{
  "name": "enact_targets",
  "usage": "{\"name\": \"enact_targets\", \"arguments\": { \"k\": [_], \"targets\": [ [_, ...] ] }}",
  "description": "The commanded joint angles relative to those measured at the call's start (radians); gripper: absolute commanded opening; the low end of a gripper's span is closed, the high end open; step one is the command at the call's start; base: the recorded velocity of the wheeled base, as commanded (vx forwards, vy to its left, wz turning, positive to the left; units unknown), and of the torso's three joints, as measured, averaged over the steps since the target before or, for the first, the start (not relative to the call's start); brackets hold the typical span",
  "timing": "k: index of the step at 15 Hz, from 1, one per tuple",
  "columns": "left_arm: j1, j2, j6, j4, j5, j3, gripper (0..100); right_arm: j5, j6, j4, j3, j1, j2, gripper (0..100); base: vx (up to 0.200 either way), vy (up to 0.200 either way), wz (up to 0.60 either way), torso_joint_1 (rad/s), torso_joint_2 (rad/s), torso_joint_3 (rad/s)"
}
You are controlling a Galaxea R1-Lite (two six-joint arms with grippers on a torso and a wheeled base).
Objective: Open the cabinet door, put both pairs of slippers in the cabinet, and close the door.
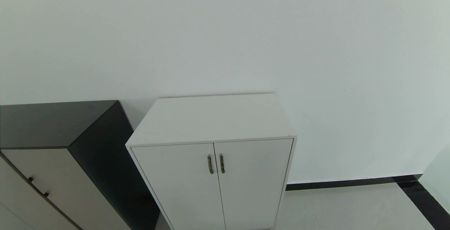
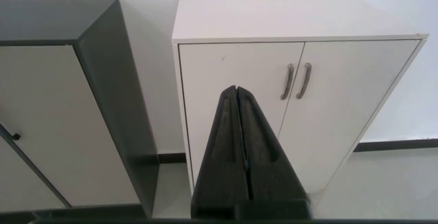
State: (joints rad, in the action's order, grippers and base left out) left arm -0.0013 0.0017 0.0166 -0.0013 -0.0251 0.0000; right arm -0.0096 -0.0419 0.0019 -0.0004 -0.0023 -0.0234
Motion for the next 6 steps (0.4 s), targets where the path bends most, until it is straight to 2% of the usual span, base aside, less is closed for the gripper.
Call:
{"name": "enact_targets", "arguments": {
  "k": [1,6],
  "targets": [
    [0.000,0.000,0.000,0.000,-0.001,0.000,0,-0.001,0.024,0.001,0.000,-0.001,0.022,0,0.000,0.000,0.00,0.000,0.00,0.000],
    [0.000,0.000,0.000,0.000,-0.001,0.000,0,0.000,0.030,0.001,0.000,-0.002,0.022,0,0.000,0.000,0.00,0.000,0.00,0.000]
  ]
}}
